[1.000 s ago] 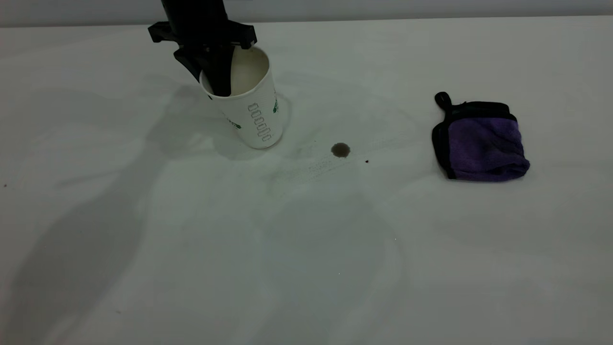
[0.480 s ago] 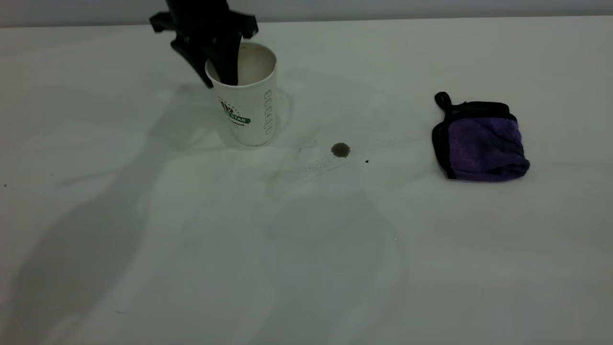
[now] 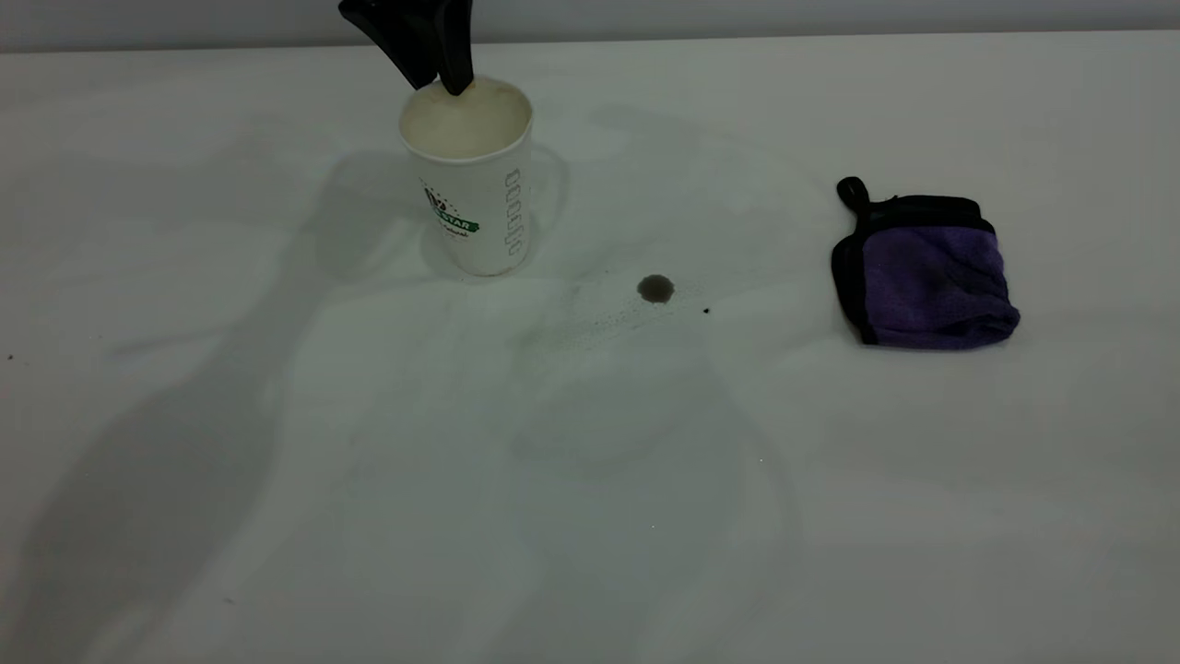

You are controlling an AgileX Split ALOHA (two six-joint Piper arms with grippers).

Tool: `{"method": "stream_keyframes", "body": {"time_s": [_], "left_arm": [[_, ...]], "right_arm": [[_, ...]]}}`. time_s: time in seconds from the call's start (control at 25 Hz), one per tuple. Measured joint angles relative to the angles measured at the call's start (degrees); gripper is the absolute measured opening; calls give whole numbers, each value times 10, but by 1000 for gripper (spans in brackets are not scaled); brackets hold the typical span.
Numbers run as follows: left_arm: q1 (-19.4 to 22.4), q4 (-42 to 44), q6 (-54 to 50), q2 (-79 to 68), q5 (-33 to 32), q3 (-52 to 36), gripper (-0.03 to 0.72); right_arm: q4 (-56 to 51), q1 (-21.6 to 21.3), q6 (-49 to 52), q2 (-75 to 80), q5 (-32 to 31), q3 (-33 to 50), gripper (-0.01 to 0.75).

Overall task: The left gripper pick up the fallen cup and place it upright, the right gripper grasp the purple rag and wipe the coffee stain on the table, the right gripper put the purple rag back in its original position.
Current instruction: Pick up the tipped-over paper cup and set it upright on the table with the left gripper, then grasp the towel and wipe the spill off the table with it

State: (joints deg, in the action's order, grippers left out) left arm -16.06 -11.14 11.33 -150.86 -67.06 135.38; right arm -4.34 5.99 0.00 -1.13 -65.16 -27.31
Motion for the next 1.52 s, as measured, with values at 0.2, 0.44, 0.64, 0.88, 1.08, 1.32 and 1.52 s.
{"method": "stream_keyframes", "body": {"time_s": [0.2,0.44,0.64,0.88,1.08,1.32,1.52], "left_arm": [[-1,0,0,10,0,0,312],[-9,0,-3,81,0,0,312],[-38,3,-16,202,0,0,312],[-78,25,-29,380,0,-31,312],[-82,29,-41,514,0,-175,312],[-82,55,-68,674,0,-415,312],[-82,56,-88,801,0,-586,312]], "right_arm": [[0,0,0,0,0,0,401],[0,0,0,0,0,0,400],[0,0,0,0,0,0,400],[0,0,0,0,0,0,400],[0,0,0,0,0,0,400],[0,0,0,0,0,0,400],[0,0,0,0,0,0,400]]}}
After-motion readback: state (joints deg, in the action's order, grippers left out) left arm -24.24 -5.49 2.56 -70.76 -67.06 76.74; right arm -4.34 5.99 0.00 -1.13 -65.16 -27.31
